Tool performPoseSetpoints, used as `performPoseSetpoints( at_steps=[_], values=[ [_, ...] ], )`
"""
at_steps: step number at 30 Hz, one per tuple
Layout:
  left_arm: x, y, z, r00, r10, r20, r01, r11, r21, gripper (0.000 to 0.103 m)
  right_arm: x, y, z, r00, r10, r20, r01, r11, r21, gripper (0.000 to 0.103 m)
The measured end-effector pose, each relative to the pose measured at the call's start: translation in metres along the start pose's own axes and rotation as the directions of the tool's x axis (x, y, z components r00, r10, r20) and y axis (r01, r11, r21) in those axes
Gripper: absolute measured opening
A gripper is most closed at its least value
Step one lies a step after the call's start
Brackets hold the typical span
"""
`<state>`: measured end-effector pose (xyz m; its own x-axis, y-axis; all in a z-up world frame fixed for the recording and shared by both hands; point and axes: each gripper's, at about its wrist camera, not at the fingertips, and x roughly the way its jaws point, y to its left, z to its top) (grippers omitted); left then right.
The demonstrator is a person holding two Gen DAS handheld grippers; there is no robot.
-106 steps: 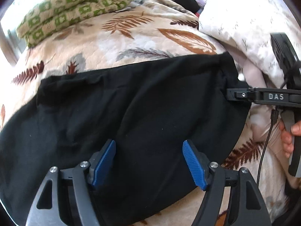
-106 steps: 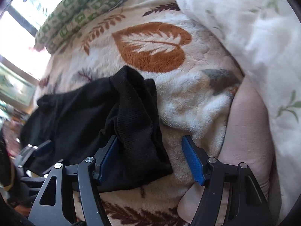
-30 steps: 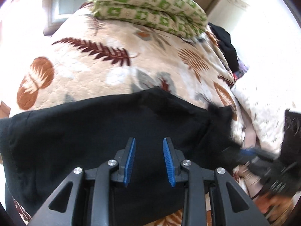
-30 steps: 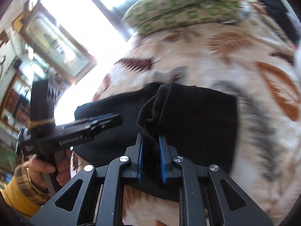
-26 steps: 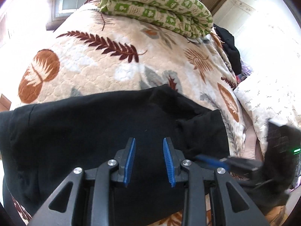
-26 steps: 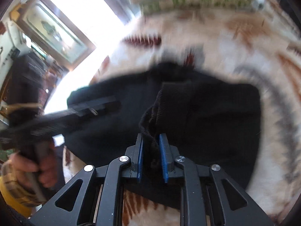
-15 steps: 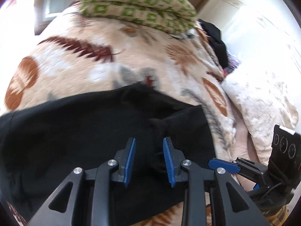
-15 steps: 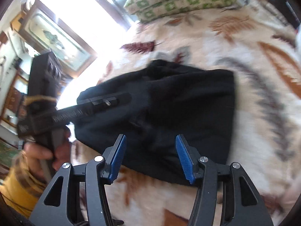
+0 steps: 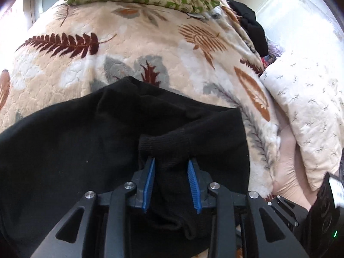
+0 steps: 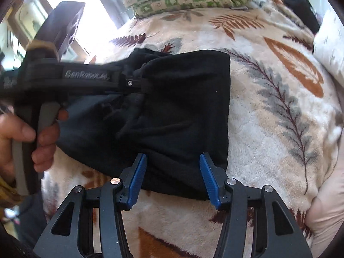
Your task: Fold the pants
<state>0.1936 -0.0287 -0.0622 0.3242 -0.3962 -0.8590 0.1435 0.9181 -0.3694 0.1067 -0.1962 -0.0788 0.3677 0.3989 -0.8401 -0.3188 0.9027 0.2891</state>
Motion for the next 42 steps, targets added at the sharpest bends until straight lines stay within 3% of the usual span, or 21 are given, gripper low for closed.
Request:
performPoseSetpoints(
  at_steps=[3,8,10,13,17,20,27,32,34,37,42],
  values=[
    [-0.017,-0.003,-0.009,0.999,-0.014,0.045,0.013,1.0,0.027,0.034,-0.015,-0.01,0.007,0.997,0.062,0.036,-0.065,0.995,0.07,0.051],
    [-0.03,-0.024,-0.023,0.996,0.005,0.092,-0.019,0.988,0.153,0.034,-0.025,-0.026,0.015,0.997,-0.006,0.076,-0.004,0.991,0.13,0.049],
    [-0.024,-0.034,-0.028,0.997,0.028,0.071,-0.043,0.976,0.211,0.034,-0.018,-0.03,0.01,0.998,-0.029,0.054,0.02,0.989,0.149,0.049],
    [-0.005,-0.032,-0.041,0.99,0.137,0.033,-0.141,0.954,0.263,0.034,-0.008,-0.027,-0.004,0.999,-0.036,0.003,0.035,0.99,0.135,0.049],
    [-0.013,-0.002,-0.053,0.997,0.059,0.058,-0.07,0.976,0.208,0.034,0.003,-0.002,-0.012,0.991,-0.126,-0.036,0.125,0.992,-0.017,0.052],
    [-0.018,0.008,-0.052,0.998,0.019,0.054,-0.028,0.985,0.17,0.033,-0.004,-0.012,-0.002,0.996,-0.07,-0.056,0.073,0.996,0.053,0.051],
    [-0.033,0.004,-0.053,0.997,-0.019,0.08,0.009,0.991,0.134,0.033,-0.029,-0.025,0.044,0.998,-0.04,0.055,0.035,0.996,0.081,0.051],
    [-0.038,-0.008,-0.049,0.994,-0.055,0.091,0.04,0.986,0.162,0.033,0.006,-0.016,0.088,1.0,-0.014,0.025,0.014,1.0,0.022,0.05],
    [-0.031,-0.009,-0.048,0.994,-0.098,0.058,0.087,0.983,0.159,0.033,0.023,-0.013,0.097,1.0,-0.024,-0.002,0.024,1.0,0.001,0.049],
    [-0.012,-0.003,-0.051,1.0,-0.017,0.022,0.013,0.987,0.159,0.033,0.048,-0.006,0.107,0.997,-0.073,-0.04,0.071,0.997,-0.04,0.049],
    [-0.012,0.013,-0.054,0.996,-0.078,0.047,0.073,0.992,0.106,0.03,0.066,0.002,0.11,0.989,-0.144,-0.043,0.139,0.985,-0.102,0.05]
  ],
)
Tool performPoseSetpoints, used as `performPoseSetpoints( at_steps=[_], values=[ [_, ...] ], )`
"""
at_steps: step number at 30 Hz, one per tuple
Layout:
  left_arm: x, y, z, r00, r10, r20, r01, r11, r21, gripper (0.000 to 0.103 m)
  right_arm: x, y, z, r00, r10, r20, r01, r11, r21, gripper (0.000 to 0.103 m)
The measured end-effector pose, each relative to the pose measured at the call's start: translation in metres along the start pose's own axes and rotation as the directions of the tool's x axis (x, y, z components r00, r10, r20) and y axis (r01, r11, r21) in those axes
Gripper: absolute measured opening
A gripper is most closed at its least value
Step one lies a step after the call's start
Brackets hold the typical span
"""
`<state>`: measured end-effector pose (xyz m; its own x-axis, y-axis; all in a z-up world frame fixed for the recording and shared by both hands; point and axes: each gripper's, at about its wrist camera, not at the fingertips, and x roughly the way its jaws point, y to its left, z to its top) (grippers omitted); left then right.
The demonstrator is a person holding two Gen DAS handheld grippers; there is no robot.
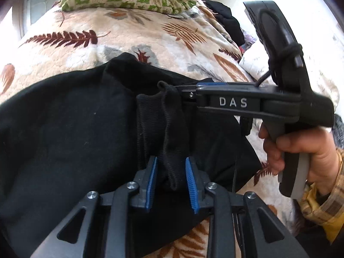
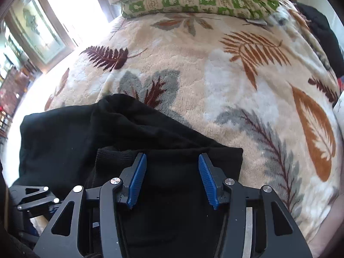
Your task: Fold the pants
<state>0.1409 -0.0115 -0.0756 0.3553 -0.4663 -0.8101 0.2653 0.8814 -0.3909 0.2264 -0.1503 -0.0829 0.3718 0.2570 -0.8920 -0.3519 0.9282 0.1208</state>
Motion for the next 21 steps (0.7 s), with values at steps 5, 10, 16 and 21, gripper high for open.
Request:
performPoseSetpoints(
  at_steps=[5,10,16,21],
  values=[
    [-0.002,-0.004,-0.002,1.0,0.014,0.005,-0.014,1.0,0.022,0.03,-0.023,-0.003,-0.009,0.999,0.025,0.034,-0.025,0.999,0.026,0.05],
    [0.0,-0.004,-0.002,1.0,0.021,0.011,-0.021,1.0,0.012,0.03,-0.053,0.0,-0.044,0.998,0.027,0.049,-0.029,0.999,0.029,0.05],
    [0.0,-0.007,-0.004,0.999,0.042,0.01,-0.042,0.999,0.018,0.031,-0.052,0.0,-0.095,0.999,0.015,0.037,-0.019,0.993,0.12,0.051],
    [0.001,-0.01,-0.003,0.998,0.062,0.006,-0.062,0.998,0.025,0.031,-0.044,0.021,-0.112,0.993,-0.099,0.065,0.099,0.995,0.014,0.053]
  ],
)
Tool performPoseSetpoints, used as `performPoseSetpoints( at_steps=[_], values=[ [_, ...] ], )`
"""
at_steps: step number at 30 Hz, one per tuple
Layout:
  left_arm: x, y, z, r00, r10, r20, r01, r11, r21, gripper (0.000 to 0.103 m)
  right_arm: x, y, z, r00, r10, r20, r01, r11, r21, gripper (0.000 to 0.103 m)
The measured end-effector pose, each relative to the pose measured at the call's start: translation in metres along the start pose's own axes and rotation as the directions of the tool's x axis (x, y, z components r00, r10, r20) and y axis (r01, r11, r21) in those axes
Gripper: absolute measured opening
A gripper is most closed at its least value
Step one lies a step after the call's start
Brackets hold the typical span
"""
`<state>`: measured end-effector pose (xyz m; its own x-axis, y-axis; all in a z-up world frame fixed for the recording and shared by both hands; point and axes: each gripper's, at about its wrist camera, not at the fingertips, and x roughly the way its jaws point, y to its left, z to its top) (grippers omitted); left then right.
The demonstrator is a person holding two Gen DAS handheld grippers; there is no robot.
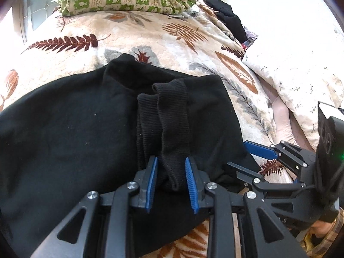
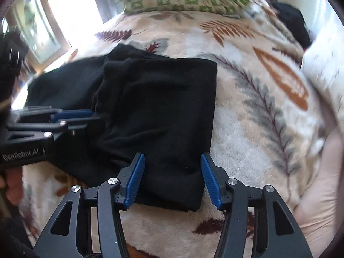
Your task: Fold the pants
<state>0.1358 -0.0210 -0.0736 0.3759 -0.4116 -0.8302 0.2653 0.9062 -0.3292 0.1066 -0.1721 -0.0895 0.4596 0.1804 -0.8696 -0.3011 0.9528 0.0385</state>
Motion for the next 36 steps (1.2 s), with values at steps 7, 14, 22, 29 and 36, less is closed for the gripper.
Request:
performPoseSetpoints(
  at_steps=[7,14,22,29,36],
  values=[
    [-0.022,0.002,-0.001,0.998,0.026,0.059,-0.023,0.998,-0.052,0.077,-0.014,-0.012,-0.003,0.998,0.056,0.011,-0.056,0.992,0.115,0.053],
    [-0.056,0.024,-0.005,0.99,0.071,0.122,-0.061,0.995,-0.084,0.078,-0.023,0.003,0.0,0.999,0.043,0.022,-0.044,0.996,0.077,0.055],
    [-0.074,0.064,-0.026,0.982,0.141,0.127,-0.12,0.979,-0.164,0.087,-0.036,0.017,0.002,0.998,0.024,0.058,-0.026,0.999,0.039,0.067],
    [-0.081,0.082,-0.041,0.971,0.207,0.122,-0.183,0.966,-0.182,0.089,-0.038,0.035,0.002,0.997,0.032,0.071,-0.032,0.999,0.005,0.068],
    [-0.07,0.084,-0.052,0.959,0.266,0.099,-0.256,0.962,-0.099,0.09,-0.008,0.052,-0.004,1.0,0.022,0.009,-0.022,1.0,-0.018,0.068]
  ],
)
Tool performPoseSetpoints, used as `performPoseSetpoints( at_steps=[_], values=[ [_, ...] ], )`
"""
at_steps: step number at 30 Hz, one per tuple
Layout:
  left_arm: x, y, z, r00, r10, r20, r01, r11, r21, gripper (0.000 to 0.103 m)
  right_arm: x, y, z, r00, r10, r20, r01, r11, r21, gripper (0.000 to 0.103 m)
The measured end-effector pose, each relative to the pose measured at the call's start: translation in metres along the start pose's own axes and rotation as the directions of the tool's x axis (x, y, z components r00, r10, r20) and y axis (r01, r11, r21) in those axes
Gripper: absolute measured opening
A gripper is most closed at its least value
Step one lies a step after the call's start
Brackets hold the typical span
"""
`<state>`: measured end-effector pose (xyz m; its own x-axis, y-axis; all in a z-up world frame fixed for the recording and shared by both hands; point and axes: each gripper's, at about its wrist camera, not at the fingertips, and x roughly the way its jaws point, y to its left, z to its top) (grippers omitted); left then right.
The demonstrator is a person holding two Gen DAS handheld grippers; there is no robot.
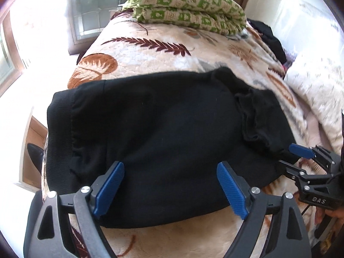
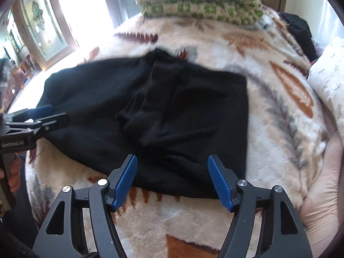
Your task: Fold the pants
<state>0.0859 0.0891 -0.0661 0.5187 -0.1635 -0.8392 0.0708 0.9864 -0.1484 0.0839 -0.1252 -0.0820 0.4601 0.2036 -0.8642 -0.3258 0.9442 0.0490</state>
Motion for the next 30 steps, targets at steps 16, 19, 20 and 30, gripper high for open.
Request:
performPoseSetpoints(
  at_steps=[16,19,20,30],
  values=[
    [-0.03,0.031,0.001,1.0,-0.023,0.006,0.024,0.998,-0.054,0.097,-0.022,0.033,0.008,0.996,0.024,0.085,-0.017,0.996,-0.088,0.074],
    [-0.036,0.042,0.002,1.0,0.004,0.019,-0.002,0.998,-0.061,0.097,-0.024,0.048,0.009,0.995,0.032,0.09,-0.02,0.991,-0.133,0.074],
    [-0.038,0.044,0.002,1.0,0.012,0.023,-0.011,0.998,-0.061,0.097,-0.024,0.053,0.008,0.995,0.035,0.089,-0.022,0.989,-0.145,0.074],
    [-0.043,0.054,0.004,0.997,0.069,0.037,-0.068,0.997,-0.034,0.097,-0.02,0.086,0.008,0.996,0.059,0.071,-0.042,0.974,-0.221,0.075]
  ],
)
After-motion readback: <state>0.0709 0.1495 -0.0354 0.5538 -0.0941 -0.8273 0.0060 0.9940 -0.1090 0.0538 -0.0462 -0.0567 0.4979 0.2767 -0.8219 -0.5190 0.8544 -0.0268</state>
